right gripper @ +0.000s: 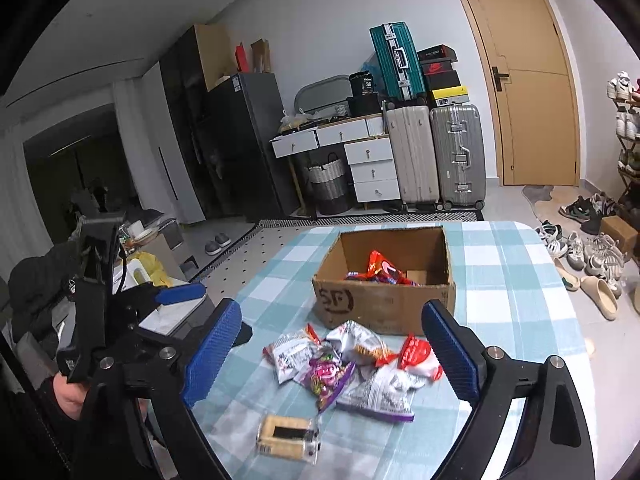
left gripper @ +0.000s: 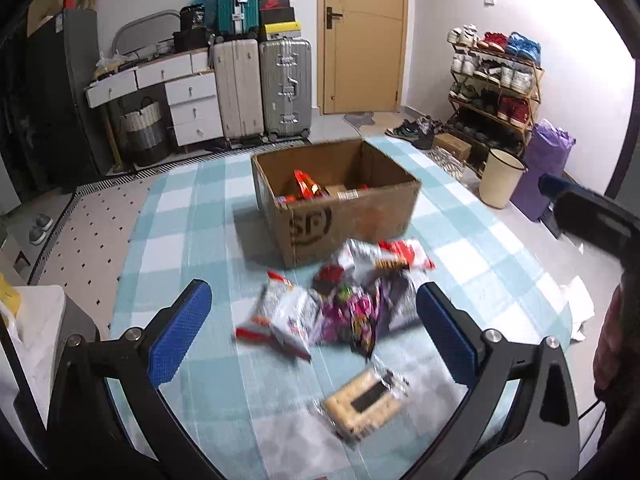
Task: Organize snacks
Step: 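Move both grippers back over the remaining snack pile, then grasp the clear cracker pack with the left gripper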
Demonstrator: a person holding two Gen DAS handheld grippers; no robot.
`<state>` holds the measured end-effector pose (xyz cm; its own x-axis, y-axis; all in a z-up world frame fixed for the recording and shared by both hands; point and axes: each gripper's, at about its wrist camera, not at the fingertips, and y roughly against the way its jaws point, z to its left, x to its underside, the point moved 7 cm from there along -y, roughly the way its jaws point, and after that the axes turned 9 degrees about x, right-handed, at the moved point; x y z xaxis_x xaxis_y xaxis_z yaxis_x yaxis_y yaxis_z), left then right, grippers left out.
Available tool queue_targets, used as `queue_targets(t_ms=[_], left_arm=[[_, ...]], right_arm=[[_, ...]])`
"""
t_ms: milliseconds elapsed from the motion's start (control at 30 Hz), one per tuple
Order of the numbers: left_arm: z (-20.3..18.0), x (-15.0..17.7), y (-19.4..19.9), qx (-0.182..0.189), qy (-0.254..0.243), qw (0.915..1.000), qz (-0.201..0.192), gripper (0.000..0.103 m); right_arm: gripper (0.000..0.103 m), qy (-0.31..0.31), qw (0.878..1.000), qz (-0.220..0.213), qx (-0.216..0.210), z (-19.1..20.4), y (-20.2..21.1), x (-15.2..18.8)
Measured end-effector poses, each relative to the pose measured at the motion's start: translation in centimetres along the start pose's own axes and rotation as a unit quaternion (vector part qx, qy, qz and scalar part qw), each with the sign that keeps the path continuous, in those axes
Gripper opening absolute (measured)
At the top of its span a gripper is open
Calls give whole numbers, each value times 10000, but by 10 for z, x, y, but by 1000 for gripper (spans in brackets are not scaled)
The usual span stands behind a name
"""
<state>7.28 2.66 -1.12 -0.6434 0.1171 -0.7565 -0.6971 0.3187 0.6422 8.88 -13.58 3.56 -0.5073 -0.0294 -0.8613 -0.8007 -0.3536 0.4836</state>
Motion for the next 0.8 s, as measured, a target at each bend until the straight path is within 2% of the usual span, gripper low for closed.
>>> queue_targets(t_ms=[333, 533, 800], left_arm=[[-7, 65, -36, 260, -260, 9987, 363, 102], [-7, 92, -59, 430, -262, 9969, 605, 102], [-16, 118, -92, 657, -654, 9907, 1000, 102]], right_arm=[[93, -18, 9999, 122, -60, 4, 6, 33], [93, -3, 9998, 213, -44, 4, 1, 51], [93, -163, 9989, 444, -42, -3, -16, 76]])
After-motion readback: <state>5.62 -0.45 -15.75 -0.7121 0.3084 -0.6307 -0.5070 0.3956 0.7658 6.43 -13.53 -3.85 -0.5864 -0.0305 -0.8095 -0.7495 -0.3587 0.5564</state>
